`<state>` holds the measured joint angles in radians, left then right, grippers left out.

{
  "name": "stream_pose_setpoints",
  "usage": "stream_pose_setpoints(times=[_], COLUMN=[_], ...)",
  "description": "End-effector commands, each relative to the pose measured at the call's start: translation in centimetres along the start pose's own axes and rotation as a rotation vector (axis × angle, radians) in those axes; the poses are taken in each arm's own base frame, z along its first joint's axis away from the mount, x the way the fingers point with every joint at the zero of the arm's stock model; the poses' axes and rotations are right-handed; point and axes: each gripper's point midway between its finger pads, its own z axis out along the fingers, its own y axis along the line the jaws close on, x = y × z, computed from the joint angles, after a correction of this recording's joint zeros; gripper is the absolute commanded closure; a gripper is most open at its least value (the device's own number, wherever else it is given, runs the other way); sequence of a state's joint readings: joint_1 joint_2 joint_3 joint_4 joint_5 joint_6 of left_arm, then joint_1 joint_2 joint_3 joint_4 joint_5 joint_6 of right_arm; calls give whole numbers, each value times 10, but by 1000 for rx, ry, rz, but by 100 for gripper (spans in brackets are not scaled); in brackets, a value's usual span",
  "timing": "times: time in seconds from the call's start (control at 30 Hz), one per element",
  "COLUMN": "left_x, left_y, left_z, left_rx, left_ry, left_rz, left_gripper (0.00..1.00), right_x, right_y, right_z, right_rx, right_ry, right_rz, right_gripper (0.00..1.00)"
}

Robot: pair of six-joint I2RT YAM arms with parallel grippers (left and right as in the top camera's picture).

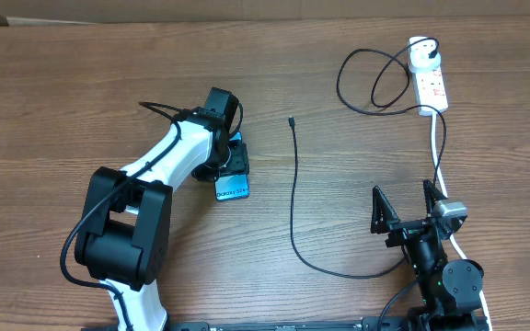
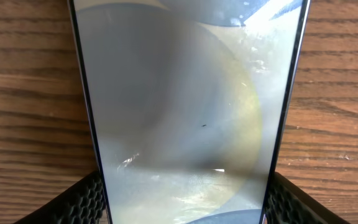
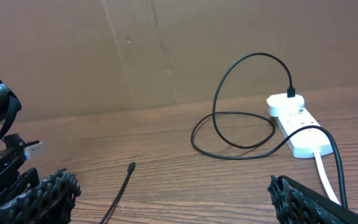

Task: Plug charger to phone and switch on socket
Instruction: 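Lift the phone with the left gripper and tilt it upright, then rotate the held phone sideways toward the cable connector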

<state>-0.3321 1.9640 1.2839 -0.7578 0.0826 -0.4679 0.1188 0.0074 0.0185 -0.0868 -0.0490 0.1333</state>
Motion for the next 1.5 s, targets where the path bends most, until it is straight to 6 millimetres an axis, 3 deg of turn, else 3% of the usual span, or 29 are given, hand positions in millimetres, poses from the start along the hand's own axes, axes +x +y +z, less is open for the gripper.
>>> stream_pose_setpoints(times=[0.0, 0.27, 0.6, 1.0, 1.47], left_x=[-2, -3, -6, 4, 8], left_y=[-10, -22, -21, -46, -76], left_z=[-3, -14, -19, -31, -80], left_rx=[62, 171, 251, 425, 823], left_ry=[19, 39, 65, 139, 326], left_rz=[6, -5, -43, -47, -213], left_gripper=[40, 40, 41, 41, 43], right_x=[3, 3, 3, 3, 3], right_y=[1, 1, 1, 1, 1], right_z=[0, 0, 0, 0, 0], right_rx=[-9, -10, -10, -10, -9], right_ry=[2, 2, 2, 2, 2], right_rz=[-4, -4, -4, -4, -4], right_gripper=[0, 0, 0, 0, 0])
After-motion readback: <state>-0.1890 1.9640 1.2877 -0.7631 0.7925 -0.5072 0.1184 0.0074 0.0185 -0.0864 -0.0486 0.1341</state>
